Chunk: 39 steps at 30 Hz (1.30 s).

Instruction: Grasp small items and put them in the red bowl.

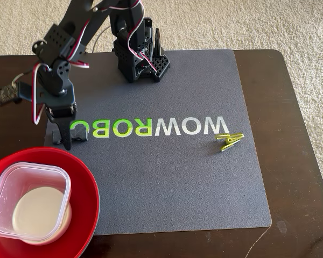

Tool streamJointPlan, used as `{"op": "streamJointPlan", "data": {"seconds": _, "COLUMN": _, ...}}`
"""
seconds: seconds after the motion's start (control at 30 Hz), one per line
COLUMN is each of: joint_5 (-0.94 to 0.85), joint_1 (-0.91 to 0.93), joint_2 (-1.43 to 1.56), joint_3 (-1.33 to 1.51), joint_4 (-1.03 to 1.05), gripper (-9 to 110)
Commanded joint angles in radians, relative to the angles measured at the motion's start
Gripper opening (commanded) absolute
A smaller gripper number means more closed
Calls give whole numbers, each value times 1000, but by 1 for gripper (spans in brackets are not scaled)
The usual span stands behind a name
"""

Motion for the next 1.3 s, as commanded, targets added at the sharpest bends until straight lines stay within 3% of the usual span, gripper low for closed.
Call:
{"op": "streamJointPlan", "data": {"seconds": 0.0, "joint_5": 8, "joint_1": -25, "joint_2": 0, "joint_3": -8, "joint_4": 29, "gripper": 22}}
{"op": "streamJointPlan", "data": {"seconds": 0.27, "joint_5": 3, "joint_1": -8, "joint_2": 23, "joint_3": -3, "joint_4": 58, "gripper": 1}}
{"op": "streamJointPlan", "data": {"seconds": 0.47, "joint_5": 5, "joint_1": -48, "joint_2": 172, "joint_3": -12, "joint_4": 104, "gripper": 0}}
{"op": "streamJointPlan", "data": {"seconds": 0.67, "joint_5": -41, "joint_1": -273, "joint_2": 658, "joint_3": -34, "joint_4": 356, "gripper": 0}}
{"op": "streamJointPlan", "data": {"seconds": 0.8, "joint_5": -133, "joint_1": -457, "joint_2": 821, "joint_3": -153, "joint_4": 377, "gripper": 0}}
{"op": "streamJointPlan", "data": {"seconds": 0.93, "joint_5": -210, "joint_1": -405, "joint_2": 457, "joint_3": -460, "joint_4": 370, "gripper": 0}}
{"op": "streamJointPlan", "data": {"seconds": 1.07, "joint_5": -282, "joint_1": -275, "joint_2": -84, "joint_3": -1026, "joint_4": 397, "gripper": 0}}
{"op": "streamJointPlan", "data": {"seconds": 1.23, "joint_5": -268, "joint_1": -287, "joint_2": -724, "joint_3": -2049, "joint_4": 841, "gripper": 0}}
{"op": "streamJointPlan", "data": {"seconds": 1.27, "joint_5": -276, "joint_1": -302, "joint_2": -673, "joint_3": -1994, "joint_4": 838, "gripper": 0}}
